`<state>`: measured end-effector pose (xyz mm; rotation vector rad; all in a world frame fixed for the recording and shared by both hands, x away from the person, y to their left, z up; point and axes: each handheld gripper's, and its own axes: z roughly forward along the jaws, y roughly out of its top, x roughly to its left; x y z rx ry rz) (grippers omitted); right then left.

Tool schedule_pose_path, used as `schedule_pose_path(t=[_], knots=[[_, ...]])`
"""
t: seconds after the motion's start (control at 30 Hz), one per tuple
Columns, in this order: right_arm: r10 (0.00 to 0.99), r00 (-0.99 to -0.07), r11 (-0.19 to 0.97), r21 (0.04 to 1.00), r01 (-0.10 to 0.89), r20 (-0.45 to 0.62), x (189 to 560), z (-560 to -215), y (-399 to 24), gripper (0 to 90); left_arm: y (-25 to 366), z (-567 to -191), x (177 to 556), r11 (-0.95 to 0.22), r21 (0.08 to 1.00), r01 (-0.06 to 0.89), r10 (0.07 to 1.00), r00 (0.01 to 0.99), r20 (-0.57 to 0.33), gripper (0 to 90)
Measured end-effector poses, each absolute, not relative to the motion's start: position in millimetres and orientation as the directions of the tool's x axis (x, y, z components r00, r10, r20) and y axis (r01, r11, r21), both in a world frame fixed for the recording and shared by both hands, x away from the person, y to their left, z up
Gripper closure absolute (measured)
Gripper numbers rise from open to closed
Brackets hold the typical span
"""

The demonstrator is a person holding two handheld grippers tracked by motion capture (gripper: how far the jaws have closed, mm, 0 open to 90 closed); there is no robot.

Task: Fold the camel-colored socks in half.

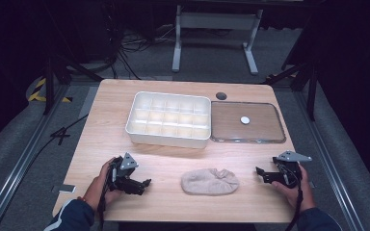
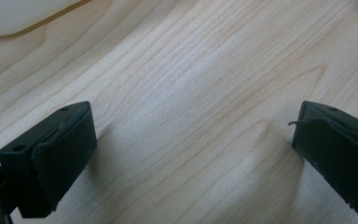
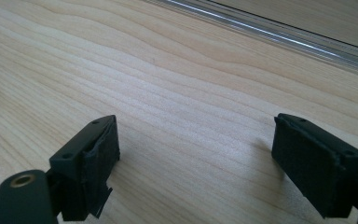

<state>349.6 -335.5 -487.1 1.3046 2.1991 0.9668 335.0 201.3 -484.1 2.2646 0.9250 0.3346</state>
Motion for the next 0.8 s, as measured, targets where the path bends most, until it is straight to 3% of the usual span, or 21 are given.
schedule_pose_path(t=[0.37, 0.57, 0.67, 0.8], knots=[[0.882, -0.471, 0.316, 0.732, 0.603, 0.007, 349, -486, -336, 16.0, 210, -484, 335, -0.570, 0.660, 0.489, 0.649, 0.761, -0.004, 0.1], [0.889, -0.457, 0.288, 0.747, 0.600, 0.024, 348, -485, -339, 29.8, 212, -484, 329, -0.555, 0.660, 0.506, 0.661, 0.750, -0.019, 0.4], [0.874, -0.483, 0.283, 0.763, 0.581, 0.043, 347, -483, -340, 33.6, 213, -484, 329, -0.558, 0.660, 0.503, 0.658, 0.753, -0.017, 0.4], [0.843, -0.536, 0.307, 0.782, 0.542, 0.040, 342, -474, -331, 45.8, 213, -484, 330, -0.565, 0.659, 0.497, 0.650, 0.760, -0.016, 0.3]])
